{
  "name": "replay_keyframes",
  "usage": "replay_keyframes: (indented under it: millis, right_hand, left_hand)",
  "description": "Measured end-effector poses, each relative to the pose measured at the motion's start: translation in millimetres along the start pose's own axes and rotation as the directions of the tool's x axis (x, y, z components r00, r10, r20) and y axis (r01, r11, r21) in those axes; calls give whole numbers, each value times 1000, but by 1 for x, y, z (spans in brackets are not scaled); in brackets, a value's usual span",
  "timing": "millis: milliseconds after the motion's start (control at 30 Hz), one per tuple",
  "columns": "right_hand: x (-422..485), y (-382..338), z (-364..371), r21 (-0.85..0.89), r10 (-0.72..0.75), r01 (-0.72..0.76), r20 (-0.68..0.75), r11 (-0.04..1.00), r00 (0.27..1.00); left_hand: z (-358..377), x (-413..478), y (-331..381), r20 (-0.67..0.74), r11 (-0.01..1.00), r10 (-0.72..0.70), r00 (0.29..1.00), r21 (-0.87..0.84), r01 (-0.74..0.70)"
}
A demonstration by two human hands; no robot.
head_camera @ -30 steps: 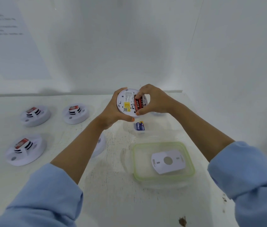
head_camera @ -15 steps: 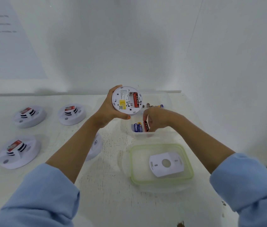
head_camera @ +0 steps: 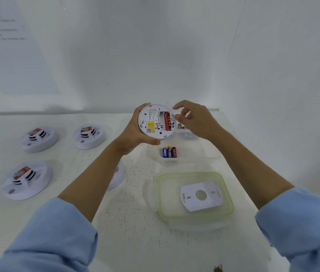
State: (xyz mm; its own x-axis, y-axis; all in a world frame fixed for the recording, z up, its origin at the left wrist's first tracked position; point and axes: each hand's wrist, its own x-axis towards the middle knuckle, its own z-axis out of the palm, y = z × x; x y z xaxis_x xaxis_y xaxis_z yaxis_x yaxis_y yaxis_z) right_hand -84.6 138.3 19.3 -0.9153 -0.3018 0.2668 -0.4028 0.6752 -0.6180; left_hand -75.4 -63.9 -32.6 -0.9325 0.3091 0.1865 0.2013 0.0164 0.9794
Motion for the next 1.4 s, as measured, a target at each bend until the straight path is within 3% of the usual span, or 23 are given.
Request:
replay_keyframes:
  millis: [367, 567, 933, 1067, 1300, 1400]
  right_hand:
    - [6, -16, 25, -226, -40, 11, -125, 974, 991]
    - [15, -19, 18, -108, 4, -18, -135, 994, 991]
    - [7, -12, 22, 46, 24, -17, -167, 999, 986]
    - [5, -16, 21, -1, -6, 6, -172, 1000, 985]
    - [-3, -23, 25, -59, -113, 98, -346, 993, 931]
    - [-7, -27, 21, 167, -36, 126, -455, 978, 890]
  left_hand:
    - [15, 2, 6, -39, 998, 53, 998, -15, -54]
    - [22, 3, 8, -65, 995, 100, 993, 9, -100]
    - [23, -3, 7, -42, 999, 53, 998, 7, -53]
    - [22, -3, 7, -40, 999, 52, 998, -5, -52]
    - [23, -3, 10, -32, 998, 66, 997, 17, -66]
    - [19, -3, 11, -39, 998, 62, 997, 18, -61]
